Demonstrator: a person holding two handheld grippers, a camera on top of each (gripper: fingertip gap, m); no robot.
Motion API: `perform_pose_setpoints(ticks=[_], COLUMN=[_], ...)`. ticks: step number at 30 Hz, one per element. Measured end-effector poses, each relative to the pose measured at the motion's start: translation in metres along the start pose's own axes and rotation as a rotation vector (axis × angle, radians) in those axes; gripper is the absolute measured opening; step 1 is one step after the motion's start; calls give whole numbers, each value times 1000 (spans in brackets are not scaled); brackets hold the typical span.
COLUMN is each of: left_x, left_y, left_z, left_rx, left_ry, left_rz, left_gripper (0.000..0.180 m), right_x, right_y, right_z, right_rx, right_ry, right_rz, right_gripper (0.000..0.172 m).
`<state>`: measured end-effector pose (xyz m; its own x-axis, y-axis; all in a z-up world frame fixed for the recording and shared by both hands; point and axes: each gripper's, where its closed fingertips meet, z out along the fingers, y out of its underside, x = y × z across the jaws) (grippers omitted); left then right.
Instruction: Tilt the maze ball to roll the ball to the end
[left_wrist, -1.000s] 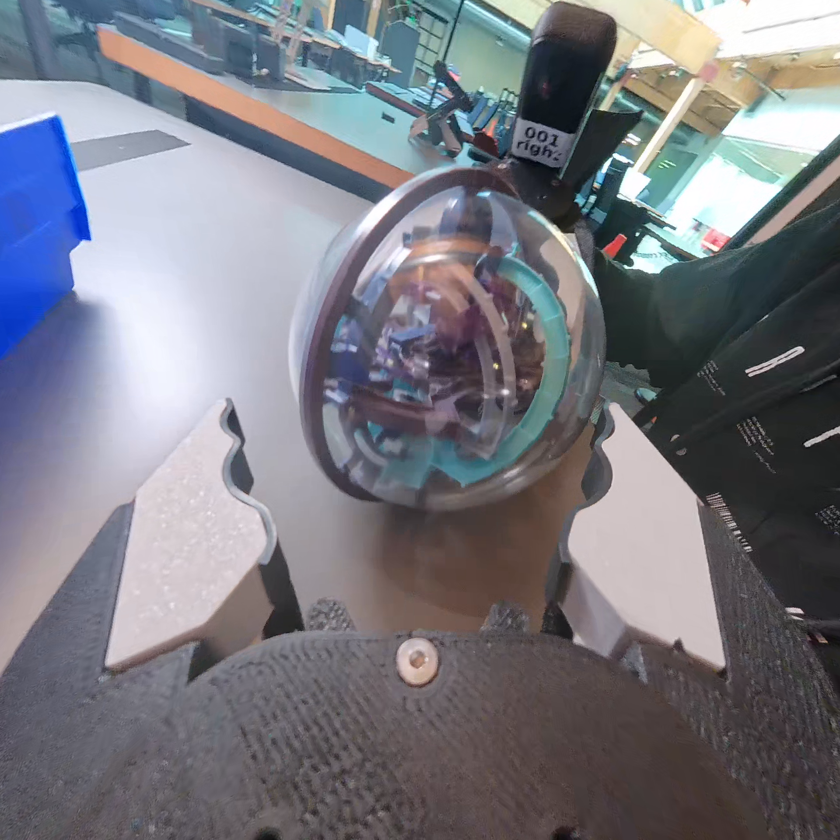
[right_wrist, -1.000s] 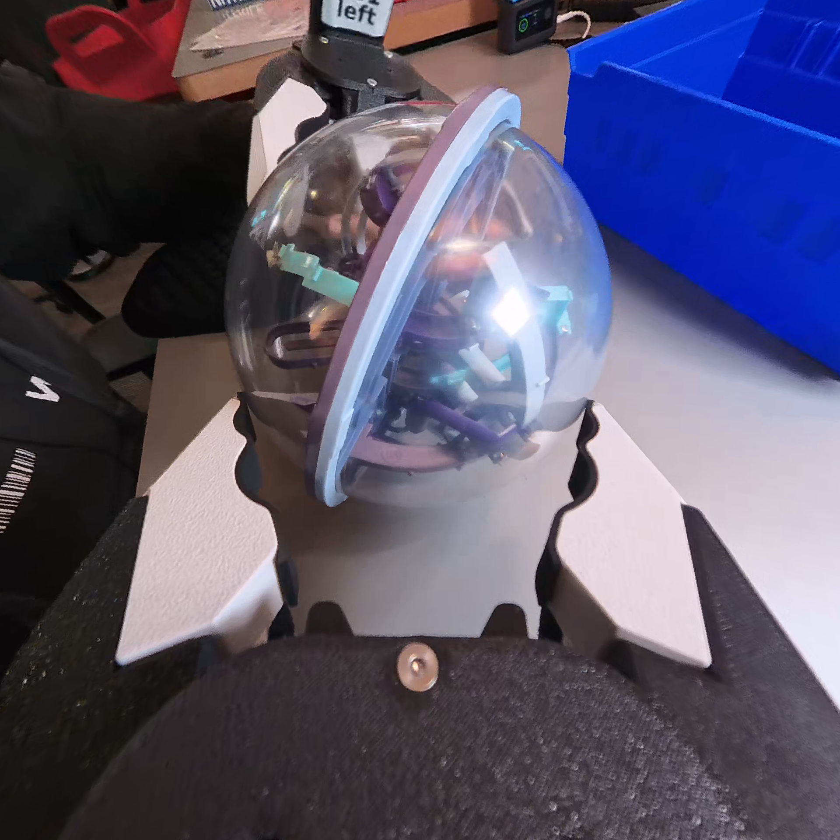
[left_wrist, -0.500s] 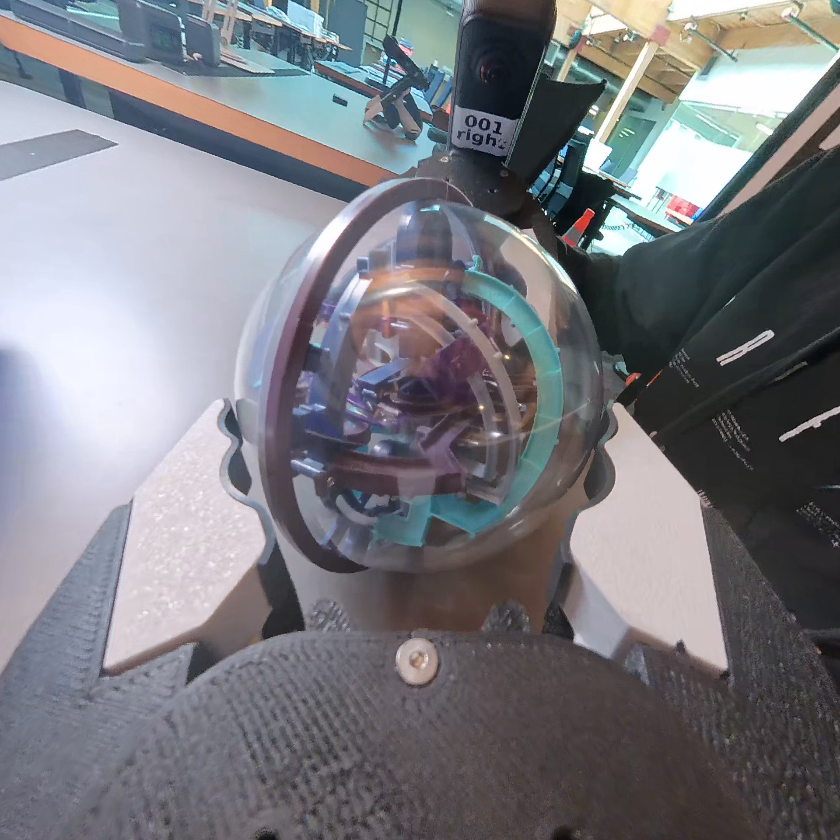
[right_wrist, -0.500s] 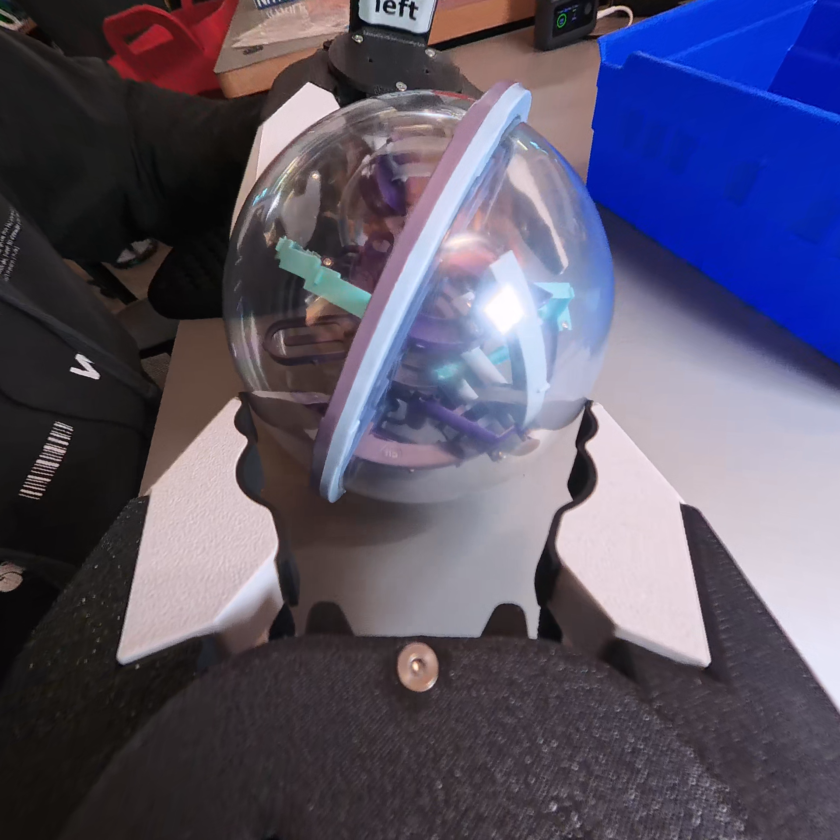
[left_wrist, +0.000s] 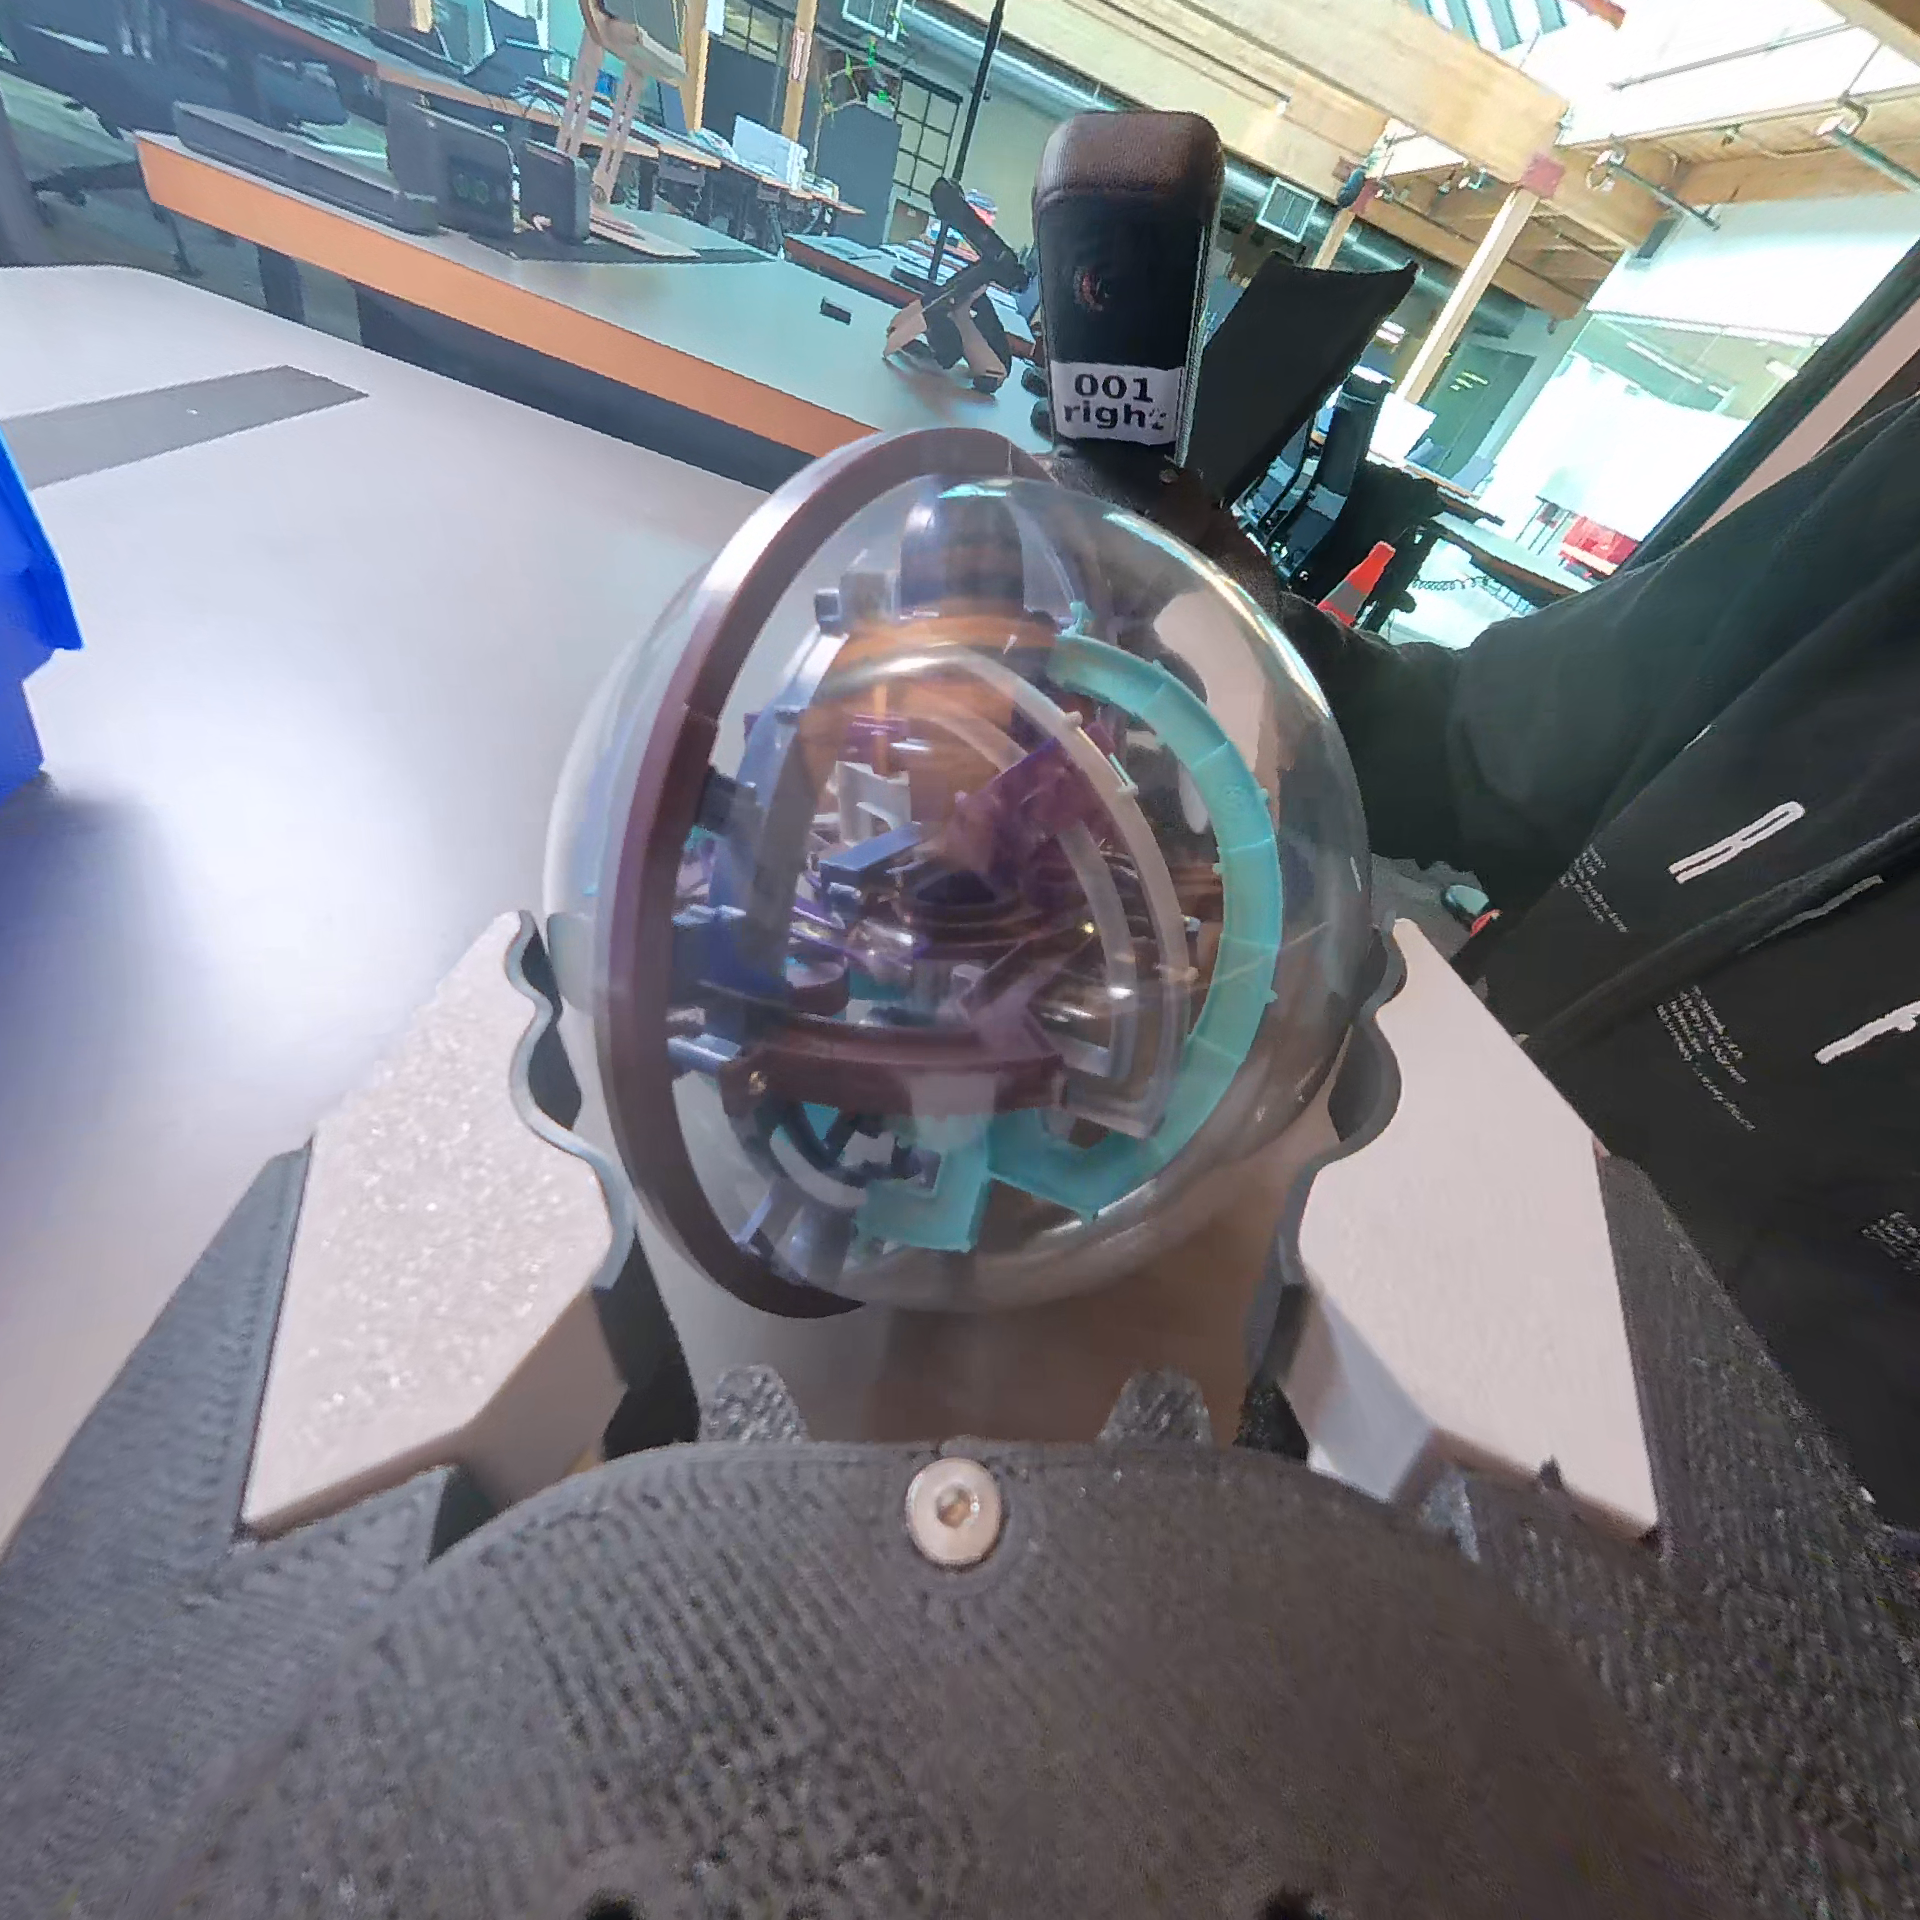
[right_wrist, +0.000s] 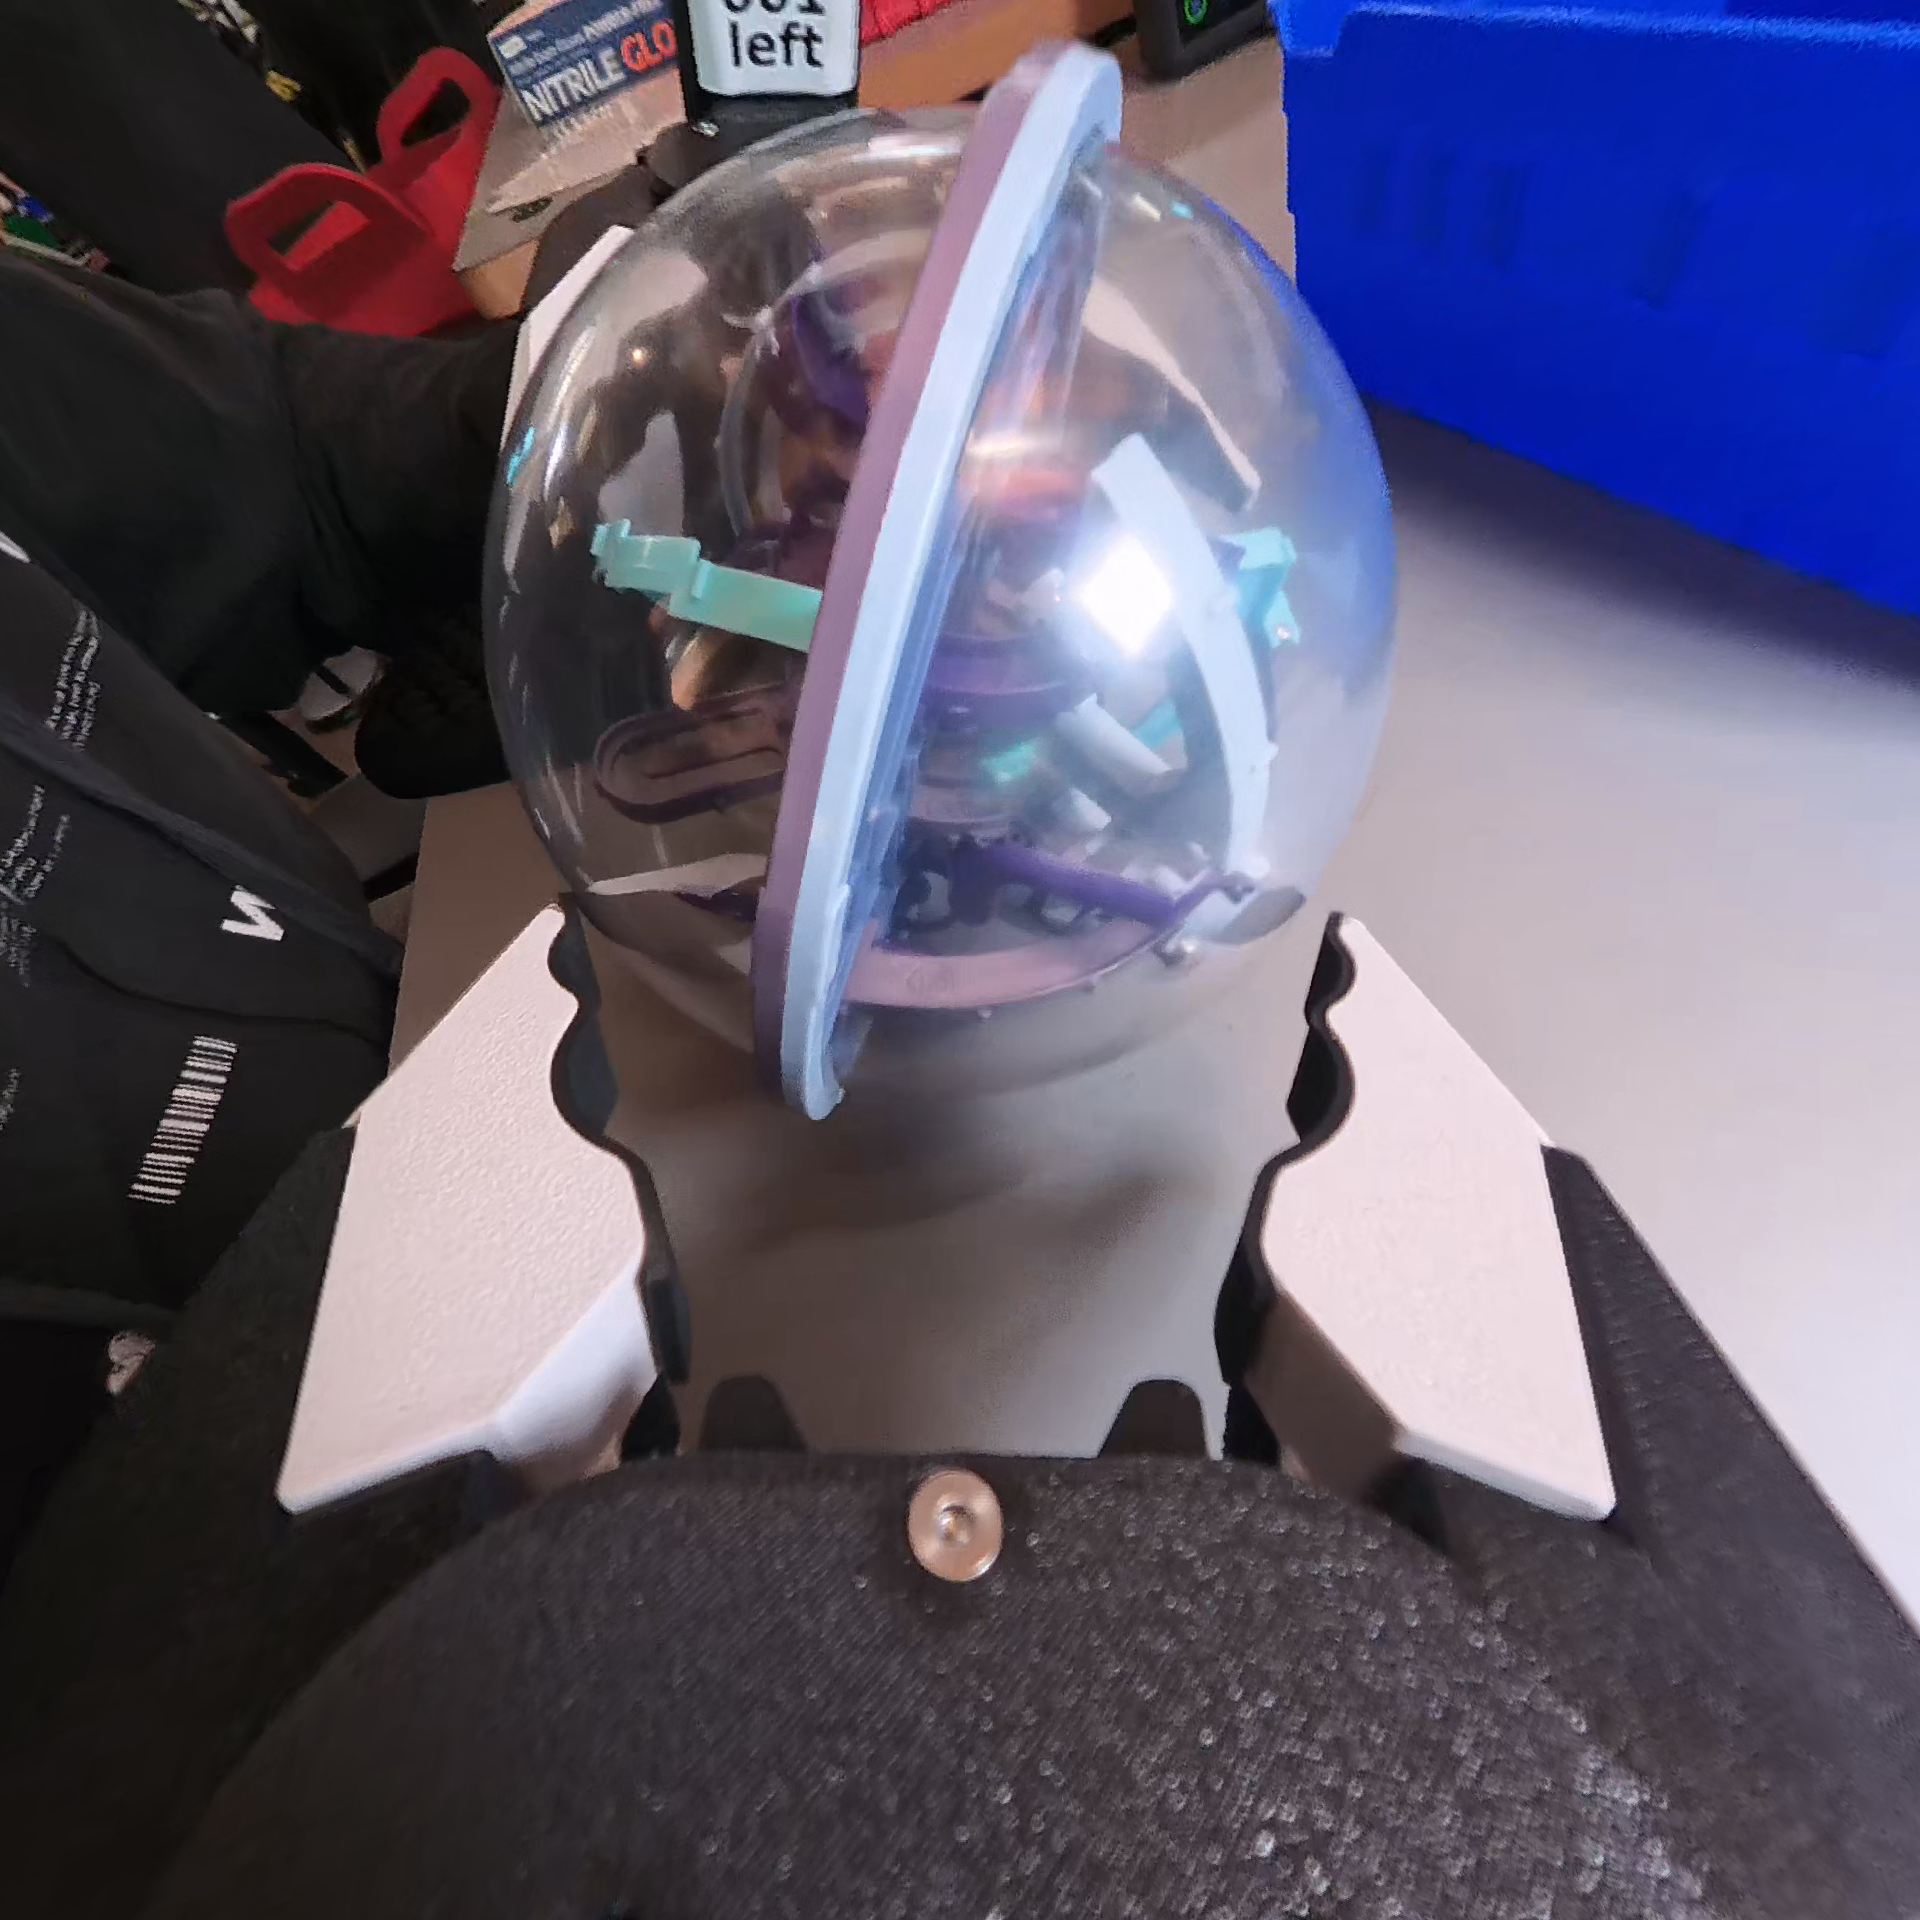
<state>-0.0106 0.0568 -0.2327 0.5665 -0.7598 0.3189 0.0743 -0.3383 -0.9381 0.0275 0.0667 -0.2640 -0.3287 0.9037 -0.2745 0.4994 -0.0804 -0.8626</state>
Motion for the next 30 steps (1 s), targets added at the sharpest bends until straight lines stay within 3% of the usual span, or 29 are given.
perform_pose_setpoints(ticks=[15, 30], left_x=[5, -4], left_y=[-1, 4], left_z=[-1, 10], left_rx=[30, -3], left_ry=[-59, -197], left_rz=[143, 220], left_gripper=[146, 146], right_x=[-3, 13], right_y=[-2, -13], right_z=[3, -12], right_rx=[19, -54], right_ry=[79, 41], right_rz=[-89, -268], right_gripper=[134, 133])
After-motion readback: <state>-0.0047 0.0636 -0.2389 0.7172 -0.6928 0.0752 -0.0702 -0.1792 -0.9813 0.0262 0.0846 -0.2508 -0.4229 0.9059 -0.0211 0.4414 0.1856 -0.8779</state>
